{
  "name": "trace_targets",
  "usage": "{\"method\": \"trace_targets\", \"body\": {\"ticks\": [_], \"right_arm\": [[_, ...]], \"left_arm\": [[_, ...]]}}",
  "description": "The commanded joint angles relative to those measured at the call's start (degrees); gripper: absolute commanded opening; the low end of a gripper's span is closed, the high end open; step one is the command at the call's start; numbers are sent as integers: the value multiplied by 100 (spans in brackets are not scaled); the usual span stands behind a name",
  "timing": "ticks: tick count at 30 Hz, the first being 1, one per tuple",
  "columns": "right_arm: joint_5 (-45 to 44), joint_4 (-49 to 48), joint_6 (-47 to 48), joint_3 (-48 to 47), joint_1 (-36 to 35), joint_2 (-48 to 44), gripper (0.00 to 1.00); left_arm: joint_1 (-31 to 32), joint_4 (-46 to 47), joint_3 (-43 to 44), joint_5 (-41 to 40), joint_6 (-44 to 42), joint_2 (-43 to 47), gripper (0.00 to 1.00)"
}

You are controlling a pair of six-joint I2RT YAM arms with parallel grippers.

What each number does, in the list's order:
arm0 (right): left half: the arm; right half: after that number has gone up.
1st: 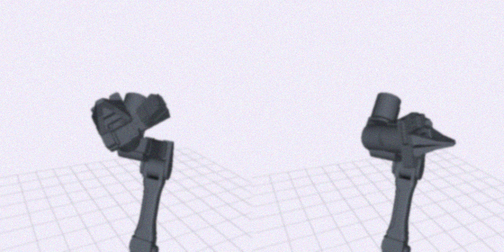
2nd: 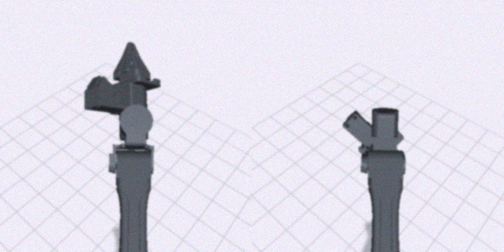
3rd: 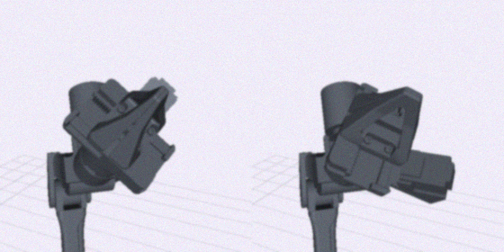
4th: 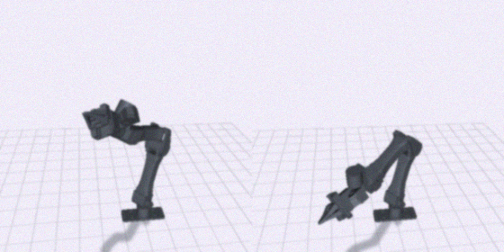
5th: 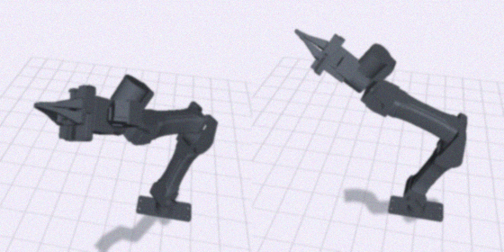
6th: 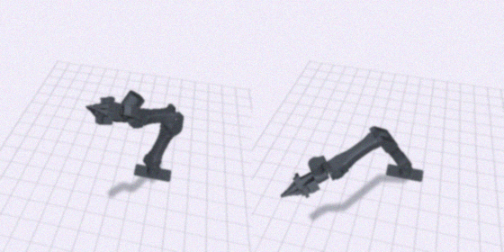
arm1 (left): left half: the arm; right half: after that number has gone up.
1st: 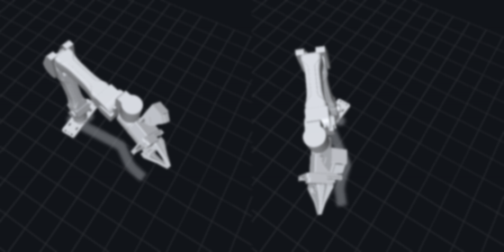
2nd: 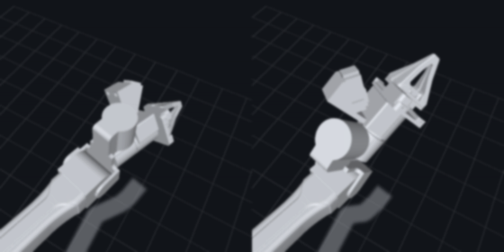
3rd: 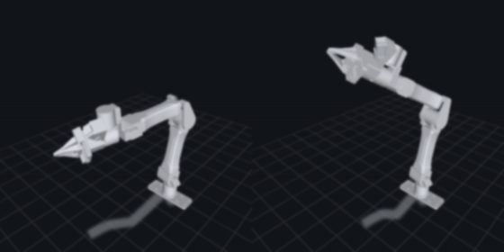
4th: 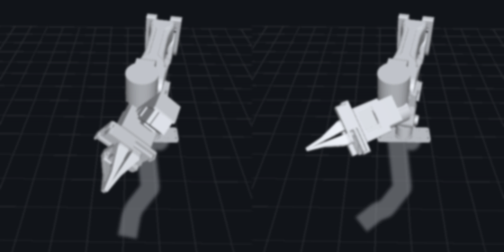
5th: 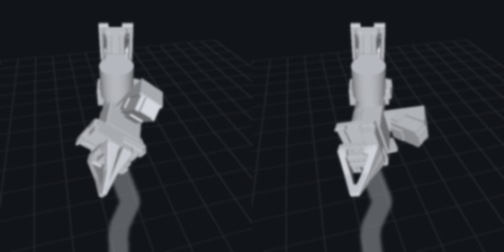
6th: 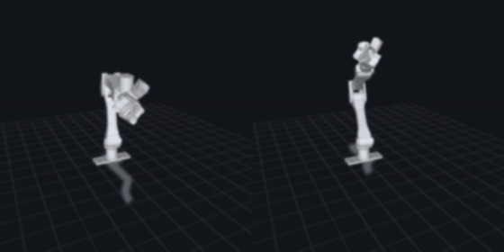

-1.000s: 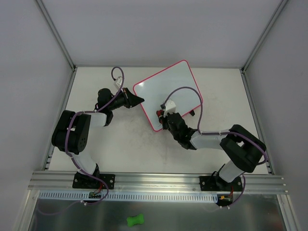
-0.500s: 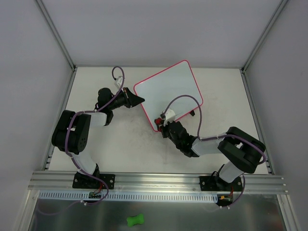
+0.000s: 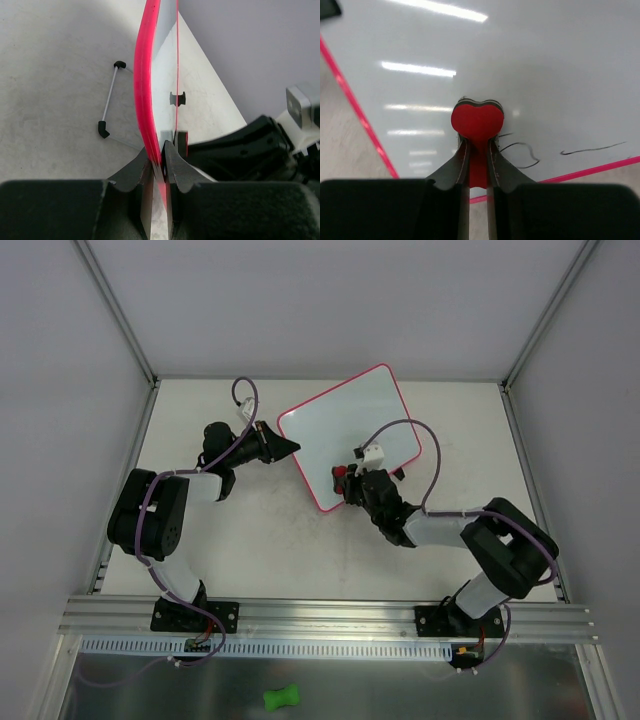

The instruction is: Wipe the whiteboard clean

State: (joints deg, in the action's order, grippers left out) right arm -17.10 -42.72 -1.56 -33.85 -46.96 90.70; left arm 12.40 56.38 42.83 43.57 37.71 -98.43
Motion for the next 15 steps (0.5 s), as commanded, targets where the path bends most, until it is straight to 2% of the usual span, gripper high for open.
{"method": "trace_targets", "body": {"ticks": [1,9,11,15], "right_arm": [[-171,554,-642,-219,590,45,0],[-224,1502,-1153,-377,1356,-105,0],[-118,1486,-1048,-351,1374,-184,0],[242,767,-653,-97,1339,-254,0]], "left_arm": [[122,-22,112,266,-282,35,0],[122,-39,103,266,-291,61,0],[131,-39,112,275,-282,61,0],[122,-39,103,275,-273,61,0]]}}
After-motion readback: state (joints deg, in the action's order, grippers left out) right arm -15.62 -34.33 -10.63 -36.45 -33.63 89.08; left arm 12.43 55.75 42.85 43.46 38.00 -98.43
